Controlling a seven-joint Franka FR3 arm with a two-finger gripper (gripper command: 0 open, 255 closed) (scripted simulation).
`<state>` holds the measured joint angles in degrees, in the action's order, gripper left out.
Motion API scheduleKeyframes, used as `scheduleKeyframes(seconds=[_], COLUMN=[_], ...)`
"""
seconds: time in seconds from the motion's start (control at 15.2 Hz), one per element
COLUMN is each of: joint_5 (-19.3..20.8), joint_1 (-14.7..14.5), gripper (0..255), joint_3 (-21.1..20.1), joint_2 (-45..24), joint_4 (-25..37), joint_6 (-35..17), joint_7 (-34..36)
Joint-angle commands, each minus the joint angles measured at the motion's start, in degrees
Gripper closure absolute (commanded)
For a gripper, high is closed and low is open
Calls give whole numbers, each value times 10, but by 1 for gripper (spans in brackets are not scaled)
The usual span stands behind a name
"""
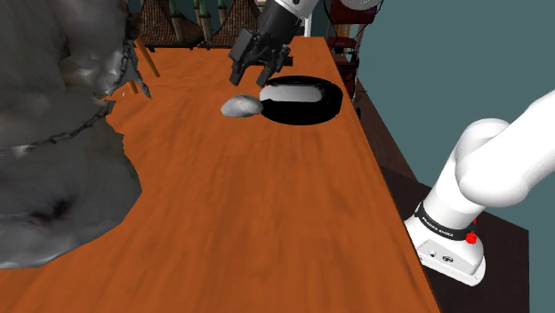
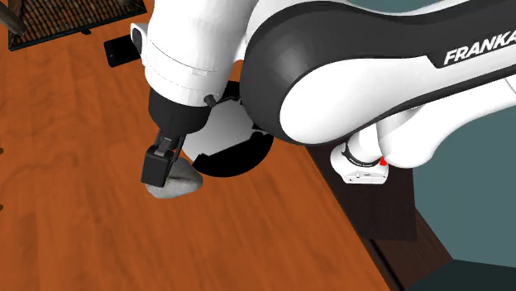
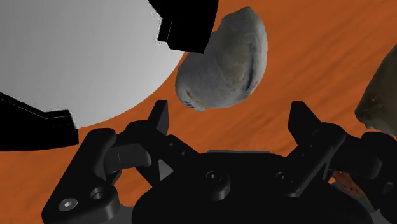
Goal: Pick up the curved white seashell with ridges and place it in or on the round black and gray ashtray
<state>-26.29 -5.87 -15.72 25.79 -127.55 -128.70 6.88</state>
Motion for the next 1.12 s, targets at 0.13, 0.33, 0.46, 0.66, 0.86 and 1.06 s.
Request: scheduleKeyframes(seconds=[0.13,0.33,0.46,0.66,0.86,1.06], joint_5=[-40,-43,-45,-45,-45,-45], joint_1=[-18,-21,-22,-22,-22,-22], gripper=[0,0,0,0,0,255], joint_3=[28,21,17,17,17,18], joint_2=[-25,-40,-49,-49,-49,-49], joint_4=[-9,-14,-17,-17,-17,-17], joint_6=[-28,-50,-62,-62,-62,-62], joint_7=[-79,-81,-82,-82,-82,-82])
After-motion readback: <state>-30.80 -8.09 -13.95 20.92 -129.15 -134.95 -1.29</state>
